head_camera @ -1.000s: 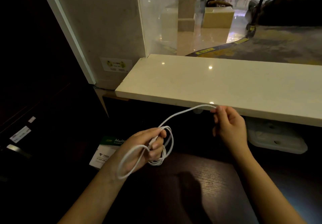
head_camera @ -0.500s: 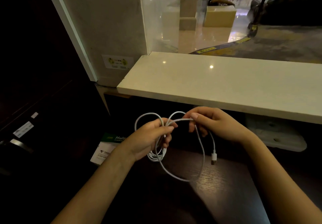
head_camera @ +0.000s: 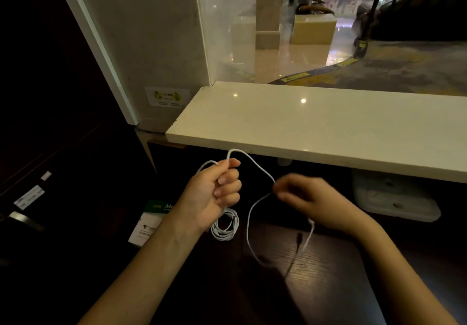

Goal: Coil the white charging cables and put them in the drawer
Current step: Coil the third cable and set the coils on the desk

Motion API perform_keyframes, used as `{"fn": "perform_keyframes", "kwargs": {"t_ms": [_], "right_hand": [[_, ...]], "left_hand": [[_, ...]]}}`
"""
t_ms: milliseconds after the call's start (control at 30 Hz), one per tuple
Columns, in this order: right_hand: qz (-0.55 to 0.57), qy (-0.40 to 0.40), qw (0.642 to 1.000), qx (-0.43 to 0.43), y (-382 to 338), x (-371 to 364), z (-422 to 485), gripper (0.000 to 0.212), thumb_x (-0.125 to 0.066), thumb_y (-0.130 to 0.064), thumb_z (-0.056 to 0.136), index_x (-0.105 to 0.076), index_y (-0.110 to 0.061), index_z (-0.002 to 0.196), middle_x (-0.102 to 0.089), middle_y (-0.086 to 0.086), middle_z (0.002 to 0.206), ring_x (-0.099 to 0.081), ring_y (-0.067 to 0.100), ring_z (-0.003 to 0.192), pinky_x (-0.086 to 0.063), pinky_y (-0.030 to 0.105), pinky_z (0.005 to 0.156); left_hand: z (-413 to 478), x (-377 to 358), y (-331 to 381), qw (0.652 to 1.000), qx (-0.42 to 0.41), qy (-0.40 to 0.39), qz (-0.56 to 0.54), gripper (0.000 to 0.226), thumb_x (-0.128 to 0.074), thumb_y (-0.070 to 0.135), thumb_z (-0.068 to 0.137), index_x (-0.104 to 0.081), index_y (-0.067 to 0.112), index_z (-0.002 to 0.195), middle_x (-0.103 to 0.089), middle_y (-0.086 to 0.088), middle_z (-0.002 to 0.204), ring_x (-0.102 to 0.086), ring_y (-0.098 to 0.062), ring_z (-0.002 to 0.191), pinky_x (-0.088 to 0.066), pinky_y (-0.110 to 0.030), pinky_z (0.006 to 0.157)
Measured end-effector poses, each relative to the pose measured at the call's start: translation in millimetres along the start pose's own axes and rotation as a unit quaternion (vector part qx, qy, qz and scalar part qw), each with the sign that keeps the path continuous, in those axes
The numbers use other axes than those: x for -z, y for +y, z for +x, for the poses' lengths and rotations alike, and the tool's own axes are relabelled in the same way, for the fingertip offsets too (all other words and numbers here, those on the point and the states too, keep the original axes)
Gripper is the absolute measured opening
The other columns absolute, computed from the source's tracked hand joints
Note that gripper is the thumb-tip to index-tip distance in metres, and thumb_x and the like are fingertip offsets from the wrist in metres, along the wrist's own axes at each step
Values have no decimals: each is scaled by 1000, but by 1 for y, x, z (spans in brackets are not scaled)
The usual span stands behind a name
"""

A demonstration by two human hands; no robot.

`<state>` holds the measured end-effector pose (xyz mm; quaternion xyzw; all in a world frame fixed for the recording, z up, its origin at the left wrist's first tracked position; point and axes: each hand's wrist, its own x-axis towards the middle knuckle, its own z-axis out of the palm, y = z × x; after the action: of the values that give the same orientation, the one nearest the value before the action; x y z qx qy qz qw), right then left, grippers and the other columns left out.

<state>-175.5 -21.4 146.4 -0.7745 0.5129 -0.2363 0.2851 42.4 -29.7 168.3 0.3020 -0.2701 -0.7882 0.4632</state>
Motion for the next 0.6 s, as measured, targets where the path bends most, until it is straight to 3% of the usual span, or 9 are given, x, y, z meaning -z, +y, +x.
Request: {"fn": "perform_keyframes", "kwargs": {"t_ms": [67,100,167,233,267,333,433,533,600], "right_hand": [[4,151,986,74,-20,2,5,33,-58,-17,88,-53,-21,120,-58,-9,115,-54,6,105,-44,24,94],[-22,177,977,117,-29,5,10,40,-57,-16,89,-48,-20,127,-52,-11,122,-48,6,113,-38,19,98],[-21,115,979,164,-38,7,19,39,-52,-18,91,-47,-19,130,-53,-7,126,-46,6,117,-34,16,101],[76,0,987,143,-42,8,25,23,-45,-20,95,-60,-16,112,-66,6,101,-61,14,94,-46,25,86],[123,-15,983,133,-42,9,27,21,-44,-21,95,-63,-14,100,-65,7,85,-62,17,78,-48,27,76],[133,36,981,134,-40,12,32,19,-46,-24,93,-63,-18,86,-61,-1,74,-59,13,69,-45,24,69],[77,111,979,150,-41,13,38,17,-49,-25,90,-64,-22,82,-67,-5,82,-61,10,76,-45,23,70],[88,130,978,138,-41,10,37,18,-50,-25,90,-67,-20,84,-68,-8,85,-63,9,80,-47,23,73],[109,122,978,132,-39,14,33,19,-51,-24,89,-68,-15,86,-69,-1,84,-63,12,78,-48,26,72]], "left_hand": [[-6,-8,-1,996,64,-54,25,30,-36,29,92,-54,11,76,-31,8,44,-24,-1,31,-16,-14,32],[-8,-12,0,991,93,-88,40,31,-37,31,91,-55,12,75,-32,8,44,-23,0,31,-17,-13,32],[-13,-17,2,975,138,-165,55,33,-35,32,92,-57,14,75,-34,9,45,-19,-2,34,-19,-13,33],[-15,-17,7,959,158,-233,29,33,-33,30,95,-56,12,82,-37,7,48,-20,-4,38,-22,-13,35],[-16,-17,8,955,160,-251,13,33,-32,29,96,-56,10,85,-41,6,50,-24,-4,38,-25,-13,35],[-18,-14,8,956,155,-247,26,34,-31,28,96,-58,9,88,-49,4,54,-37,-4,40,-37,-16,39],[-23,-8,1,964,121,-207,115,35,-35,28,93,-65,10,86,-59,-1,64,-53,-11,50,-48,-25,55],[-26,-3,3,963,83,-164,198,31,-43,23,88,-70,10,92,-67,-5,79,-63,-16,68,-52,-27,66],[-24,-3,4,964,44,-133,228,30,-45,16,85,-69,8,101,-68,-5,85,-64,-16,77,-53,-26,70]]}}
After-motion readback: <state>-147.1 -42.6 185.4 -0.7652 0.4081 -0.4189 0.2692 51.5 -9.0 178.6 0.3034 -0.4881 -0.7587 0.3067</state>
